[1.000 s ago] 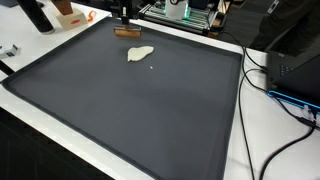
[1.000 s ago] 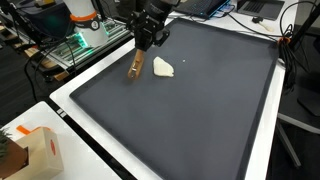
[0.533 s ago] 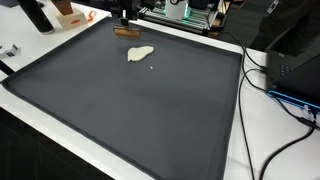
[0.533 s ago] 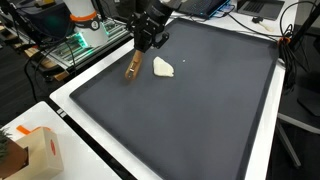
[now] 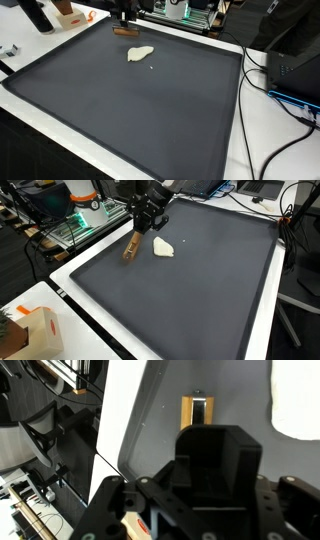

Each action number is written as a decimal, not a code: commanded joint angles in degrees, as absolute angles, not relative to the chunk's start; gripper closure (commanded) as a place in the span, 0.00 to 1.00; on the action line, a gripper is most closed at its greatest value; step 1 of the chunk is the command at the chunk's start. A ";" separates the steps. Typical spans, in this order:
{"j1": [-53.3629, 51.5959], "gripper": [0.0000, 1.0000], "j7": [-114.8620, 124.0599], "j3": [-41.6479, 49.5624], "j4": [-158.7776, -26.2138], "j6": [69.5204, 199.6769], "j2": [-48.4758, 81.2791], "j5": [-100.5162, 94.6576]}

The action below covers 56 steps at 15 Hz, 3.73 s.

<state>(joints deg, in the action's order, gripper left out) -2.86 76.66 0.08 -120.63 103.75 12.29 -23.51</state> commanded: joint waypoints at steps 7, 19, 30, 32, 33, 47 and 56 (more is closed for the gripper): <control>-4.45 0.79 75.70 0.65 -118.75 101.33 13.75 -25.21; -4.36 0.79 69.13 0.61 -118.47 103.17 13.55 -25.14; -3.53 0.79 57.81 0.78 -119.95 107.52 11.88 -24.65; -3.32 0.79 53.85 0.81 -120.46 108.75 11.37 -24.49; -3.25 0.79 52.18 0.84 -120.74 109.31 11.10 -24.38; -0.93 0.79 14.46 0.69 -130.03 118.10 -2.36 -20.86; -1.67 0.79 -16.93 1.31 -135.73 120.79 -13.72 -11.59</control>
